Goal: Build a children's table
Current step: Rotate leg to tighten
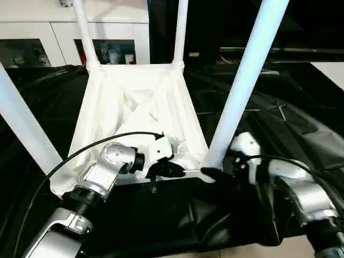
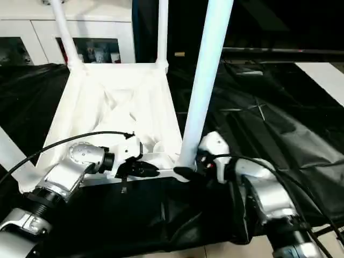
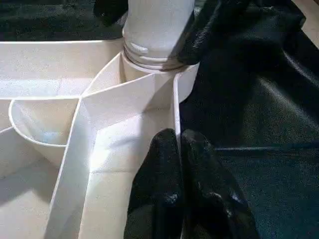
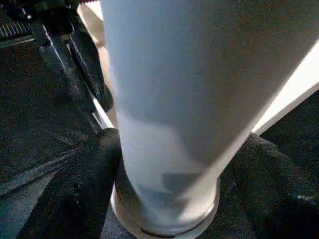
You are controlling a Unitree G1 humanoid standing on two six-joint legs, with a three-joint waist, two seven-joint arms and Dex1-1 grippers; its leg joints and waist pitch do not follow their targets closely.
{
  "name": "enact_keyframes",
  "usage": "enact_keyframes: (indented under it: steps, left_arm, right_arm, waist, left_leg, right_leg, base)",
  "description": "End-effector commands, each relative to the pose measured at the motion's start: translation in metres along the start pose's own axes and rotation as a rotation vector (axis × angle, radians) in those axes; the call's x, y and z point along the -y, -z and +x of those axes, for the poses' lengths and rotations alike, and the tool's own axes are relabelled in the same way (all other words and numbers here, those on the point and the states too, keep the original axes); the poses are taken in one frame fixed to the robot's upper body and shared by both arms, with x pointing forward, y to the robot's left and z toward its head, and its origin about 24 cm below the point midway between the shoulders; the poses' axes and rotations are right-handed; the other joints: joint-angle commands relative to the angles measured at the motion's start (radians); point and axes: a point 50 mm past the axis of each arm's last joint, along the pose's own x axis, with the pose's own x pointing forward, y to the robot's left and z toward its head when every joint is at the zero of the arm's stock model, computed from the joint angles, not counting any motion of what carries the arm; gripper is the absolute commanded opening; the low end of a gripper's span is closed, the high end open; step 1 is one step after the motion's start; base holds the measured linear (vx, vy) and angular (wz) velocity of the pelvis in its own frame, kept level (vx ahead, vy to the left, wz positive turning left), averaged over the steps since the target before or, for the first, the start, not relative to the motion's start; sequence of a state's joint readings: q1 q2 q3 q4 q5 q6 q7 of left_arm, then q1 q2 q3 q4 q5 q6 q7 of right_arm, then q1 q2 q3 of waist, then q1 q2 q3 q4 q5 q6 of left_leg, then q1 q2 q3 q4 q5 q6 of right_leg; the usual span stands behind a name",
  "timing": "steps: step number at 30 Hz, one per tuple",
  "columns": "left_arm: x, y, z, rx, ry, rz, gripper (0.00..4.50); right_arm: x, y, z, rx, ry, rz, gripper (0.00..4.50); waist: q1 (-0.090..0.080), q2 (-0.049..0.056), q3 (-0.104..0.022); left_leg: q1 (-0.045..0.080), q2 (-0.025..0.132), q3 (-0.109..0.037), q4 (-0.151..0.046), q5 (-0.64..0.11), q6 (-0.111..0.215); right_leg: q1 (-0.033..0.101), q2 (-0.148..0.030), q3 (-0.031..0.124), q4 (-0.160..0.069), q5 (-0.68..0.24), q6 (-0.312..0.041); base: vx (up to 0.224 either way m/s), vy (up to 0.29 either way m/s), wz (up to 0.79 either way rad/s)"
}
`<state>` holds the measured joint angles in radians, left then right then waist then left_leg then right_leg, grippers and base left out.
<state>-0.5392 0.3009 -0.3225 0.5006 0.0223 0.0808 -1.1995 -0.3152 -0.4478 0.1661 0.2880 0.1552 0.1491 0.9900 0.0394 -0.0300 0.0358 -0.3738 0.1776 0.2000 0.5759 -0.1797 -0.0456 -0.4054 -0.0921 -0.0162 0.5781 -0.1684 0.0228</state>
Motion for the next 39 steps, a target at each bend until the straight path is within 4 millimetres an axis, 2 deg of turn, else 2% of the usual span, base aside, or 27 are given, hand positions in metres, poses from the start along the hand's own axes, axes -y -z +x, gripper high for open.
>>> enact_keyframes:
  steps: [1,4,7,10,13,14,15,16,17,19,20,21,22,23,24,25,26,29,33,38,39]
  left_arm:
    - [0.005,0.003,0.004,0.018,0.028,-0.020,0.00]
    - [0.005,0.003,0.003,0.017,0.026,-0.021,0.00]
    - [0.005,0.003,0.002,0.015,0.025,-0.024,0.00]
    - [0.006,0.004,0.002,0.011,0.031,-0.028,0.00]
    - [0.006,0.005,0.002,0.011,0.029,-0.032,0.00]
    - [0.006,0.003,0.004,0.013,0.015,-0.040,0.00]
    - [0.006,0.003,0.004,0.013,0.015,-0.040,0.00]
    - [0.001,0.001,0.011,0.008,-0.054,-0.057,0.00]
    - [-0.002,0.000,0.015,0.005,-0.087,-0.066,0.00]
    - [-0.006,-0.005,0.027,0.001,-0.164,-0.086,0.00]
    - [-0.008,-0.008,0.034,-0.002,-0.202,-0.095,0.00]
    - [-0.009,-0.008,0.035,-0.003,-0.206,-0.096,0.00]
    - [-0.010,-0.014,0.047,-0.003,-0.249,-0.103,0.00]
    - [-0.010,-0.014,0.047,-0.003,-0.249,-0.103,0.00]
    - [-0.009,-0.020,0.057,0.004,-0.267,-0.112,0.00]
    - [-0.009,-0.020,0.057,0.004,-0.267,-0.112,0.00]
    - [-0.008,-0.024,0.062,0.008,-0.277,-0.114,0.00]
    - [-0.007,-0.030,0.069,0.013,-0.278,-0.105,0.00]
    - [-0.005,-0.031,0.069,0.019,-0.236,-0.059,0.00]
    - [-0.003,-0.025,0.061,0.016,-0.193,-0.031,0.00]
    - [-0.002,-0.025,0.061,0.016,-0.192,-0.031,0.00]
  right_arm:
    - [0.003,-0.001,0.002,-0.002,0.002,-0.008,3.26]
    - [0.004,-0.002,0.004,0.006,0.005,-0.006,3.15]
    - [0.004,-0.002,0.006,0.016,0.000,-0.002,2.82]
    - [0.003,-0.001,0.007,0.019,-0.004,0.002,2.74]
    - [0.003,0.002,0.008,0.019,0.024,0.015,2.61]
    - [0.004,0.006,0.010,0.015,0.094,0.038,2.58]
    - [0.004,0.006,0.010,0.015,0.094,0.038,2.56]
    - [0.007,0.011,0.016,0.024,0.228,0.105,2.55]
    - [0.008,0.013,0.019,0.028,0.290,0.140,2.54]
    - [0.008,0.018,0.028,0.032,0.416,0.222,2.53]
    - [0.005,0.019,0.035,0.035,0.456,0.258,2.52]
    - [0.005,0.019,0.036,0.035,0.460,0.262,2.52]
    - [0.001,0.017,0.047,0.047,0.511,0.312,2.52]
    - [0.001,0.017,0.047,0.047,0.511,0.312,2.52]
    - [-0.002,0.013,0.056,0.072,0.546,0.364,2.52]
    - [-0.002,0.013,0.056,0.072,0.546,0.364,2.52]
    - [-0.004,0.010,0.061,0.096,0.558,0.397,2.52]
    - [-0.007,0.003,0.070,0.119,0.564,0.413,2.51]
    - [-0.009,-0.003,0.073,0.130,0.536,0.368,2.43]
    - [-0.009,-0.006,0.069,0.151,0.475,0.318,2.43]
    - [-0.009,-0.006,0.069,0.152,0.472,0.317,2.64]
  waist:
    - [0.000,-0.014,-0.051]
    - [-0.001,-0.016,-0.051]
    - [-0.002,-0.013,-0.050]
    - [-0.002,-0.013,-0.051]
    - [-0.004,-0.013,-0.052]
    - [-0.005,-0.015,-0.051]
    - [-0.007,-0.014,-0.049]
    - [-0.010,-0.015,-0.050]
    - [-0.012,-0.014,-0.047]
    - [-0.019,-0.014,-0.048]
    - [-0.020,-0.014,-0.047]
    - [-0.021,-0.013,-0.047]
    - [-0.022,-0.014,-0.047]
    - [-0.022,-0.014,-0.047]
    - [-0.021,-0.013,-0.048]
    - [-0.021,-0.013,-0.048]
    - [-0.019,-0.005,-0.049]
    - [-0.020,-0.011,-0.051]
    - [-0.017,-0.009,-0.051]
    - [-0.015,-0.009,-0.049]
    - [-0.016,-0.009,-0.048]
  left_leg:
    - [0.012,0.049,-0.017,-0.065,-0.249,0.064]
    - [0.012,0.049,-0.017,-0.065,-0.250,0.067]
    - [0.012,0.049,-0.018,-0.066,-0.257,0.062]
    - [0.012,0.049,-0.018,-0.066,-0.255,0.060]
    - [0.012,0.048,-0.018,-0.066,-0.248,0.063]
    - [0.011,0.048,-0.018,-0.066,-0.246,0.063]
    - [0.012,0.048,-0.017,-0.067,-0.254,0.058]
    - [0.009,0.047,-0.019,-0.069,-0.259,0.048]
    - [0.015,0.046,-0.017,-0.070,-0.279,0.032]
    - [0.009,0.044,-0.025,-0.075,-0.302,0.004]
    - [0.012,0.045,-0.024,-0.075,-0.313,-0.002]
    - [0.022,0.043,-0.023,-0.072,-0.343,-0.008]
    - [0.018,0.042,-0.024,-0.074,-0.348,-0.007]
    - [0.018,0.042,-0.024,-0.074,-0.348,-0.007]
    - [0.019,0.043,-0.025,-0.074,-0.349,-0.006]
    - [0.017,0.042,-0.025,-0.074,-0.347,-0.004]
    - [0.018,0.042,-0.026,-0.075,-0.346,-0.003]
    - [0.014,0.041,-0.024,-0.075,-0.335,0.002]
    - [0.014,0.042,-0.023,-0.075,-0.323,0.014]
    - [0.014,0.042,-0.023,-0.076,-0.337,0.017]
    - [0.014,0.042,-0.023,-0.077,-0.339,0.017]
  right_leg:
    - [0.035,-0.041,0.020,-0.059,-0.249,-0.225]
    - [0.035,-0.041,0.020,-0.059,-0.249,-0.225]
    - [0.035,-0.041,0.020,-0.060,-0.264,-0.224]
    - [0.036,-0.041,0.020,-0.059,-0.255,-0.225]
    - [0.036,-0.040,0.020,-0.057,-0.237,-0.230]
    - [0.037,-0.040,0.019,-0.057,-0.239,-0.229]
    - [0.034,-0.040,0.020,-0.059,-0.256,-0.226]
    - [0.037,-0.039,0.019,-0.059,-0.274,-0.218]
    - [0.028,-0.037,0.020,-0.066,-0.308,-0.209]
    - [0.035,-0.040,0.016,-0.067,-0.372,-0.185]
    - [0.031,-0.039,0.017,-0.071,-0.383,-0.178]
    - [0.021,-0.036,0.018,-0.077,-0.406,-0.171]
    - [0.024,-0.038,0.020,-0.077,-0.411,-0.167]
    - [0.024,-0.038,0.020,-0.077,-0.411,-0.167]
    - [0.023,-0.039,0.019,-0.081,-0.415,-0.158]
    - [0.023,-0.038,0.020,-0.080,-0.405,-0.157]
    - [0.023,-0.037,0.020,-0.080,-0.390,-0.157]
    - [0.026,-0.036,0.020,-0.077,-0.350,-0.161]
    - [0.027,-0.036,0.020,-0.075,-0.317,-0.170]
    - [0.028,-0.038,0.020,-0.078,-0.338,-0.166]
    - [0.027,-0.038,0.020,-0.078,-0.345,-0.166]
  base:
    - [0.000,0.000,0.00]
    - [0.000,0.000,0.00]
    - [0.000,0.000,0.00]
    - [0.000,0.000,0.00]
    - [0.000,0.000,0.00]
    - [0.000,0.000,0.00]
    - [0.000,0.000,0.00]
    - [0.000,0.000,0.00]
    - [0.000,0.000,0.00]
    - [0.000,0.000,0.00]
    - [0.000,0.000,0.00]
    - [0.000,0.000,0.00]
    - [0.000,0.000,0.00]
    - [0.000,0.000,0.00]
    - [0.000,0.000,0.00]
    - [0.000,0.000,0.00]
    - [0.000,0.000,0.00]
    - [0.000,0.000,0.00]
    - [0.000,0.000,0.00]
    - [0.000,0.000,0.00]
    - [0.000,0.000,0.00]
